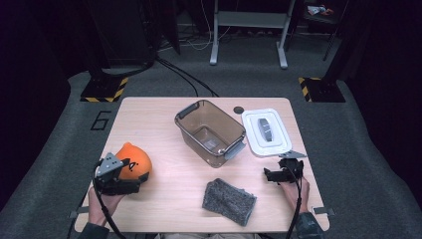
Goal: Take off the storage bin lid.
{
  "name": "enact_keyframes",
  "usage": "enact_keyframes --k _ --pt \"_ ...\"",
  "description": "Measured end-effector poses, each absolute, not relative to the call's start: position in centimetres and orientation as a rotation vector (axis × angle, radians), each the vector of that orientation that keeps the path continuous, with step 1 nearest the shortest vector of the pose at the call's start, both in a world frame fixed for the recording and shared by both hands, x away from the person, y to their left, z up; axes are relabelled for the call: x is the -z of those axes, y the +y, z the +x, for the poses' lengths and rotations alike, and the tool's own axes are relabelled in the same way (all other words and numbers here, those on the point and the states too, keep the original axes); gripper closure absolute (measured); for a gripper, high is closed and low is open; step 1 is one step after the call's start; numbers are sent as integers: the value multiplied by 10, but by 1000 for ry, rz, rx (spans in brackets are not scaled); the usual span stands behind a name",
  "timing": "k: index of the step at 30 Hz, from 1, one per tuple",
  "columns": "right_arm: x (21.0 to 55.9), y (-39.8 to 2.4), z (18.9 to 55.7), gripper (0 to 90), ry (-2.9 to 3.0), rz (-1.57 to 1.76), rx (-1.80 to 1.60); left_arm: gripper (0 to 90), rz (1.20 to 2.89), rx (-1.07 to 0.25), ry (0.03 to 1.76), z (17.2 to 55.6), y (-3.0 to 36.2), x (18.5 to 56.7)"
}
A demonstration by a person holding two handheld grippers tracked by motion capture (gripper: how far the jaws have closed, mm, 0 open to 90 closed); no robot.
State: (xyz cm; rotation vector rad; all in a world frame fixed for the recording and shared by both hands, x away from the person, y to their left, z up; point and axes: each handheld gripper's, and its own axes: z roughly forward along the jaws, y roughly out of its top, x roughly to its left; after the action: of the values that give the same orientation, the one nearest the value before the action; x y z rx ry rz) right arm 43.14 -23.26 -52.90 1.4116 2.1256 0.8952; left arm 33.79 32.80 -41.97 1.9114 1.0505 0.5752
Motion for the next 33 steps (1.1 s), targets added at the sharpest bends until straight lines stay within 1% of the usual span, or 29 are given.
enact_keyframes --k 4,9,16,21,23,27,29,33 --pt "529 -233 431 0 2129 1411 -896 119 1894 -590 1092 346 342 419" --pt "529 -234 432 0 2137 1400 -902 118 1925 -605 1123 360 355 422" --pt "529 -234 432 0 2134 1403 -898 118 1965 -550 1185 377 362 441" --pt "529 -234 432 0 2136 1403 -900 124 1970 -544 1215 380 361 454" --pt "529 -234 432 0 2135 1403 -900 150 1986 -539 1215 380 360 459" --pt "529 -234 432 0 2134 1401 -896 234 1995 -539 1233 381 355 467" --pt "529 -234 432 0 2133 1401 -897 272 1976 -534 1245 382 354 469" --pt "529 -234 432 0 2132 1405 -899 400 1985 -527 1271 384 349 474"
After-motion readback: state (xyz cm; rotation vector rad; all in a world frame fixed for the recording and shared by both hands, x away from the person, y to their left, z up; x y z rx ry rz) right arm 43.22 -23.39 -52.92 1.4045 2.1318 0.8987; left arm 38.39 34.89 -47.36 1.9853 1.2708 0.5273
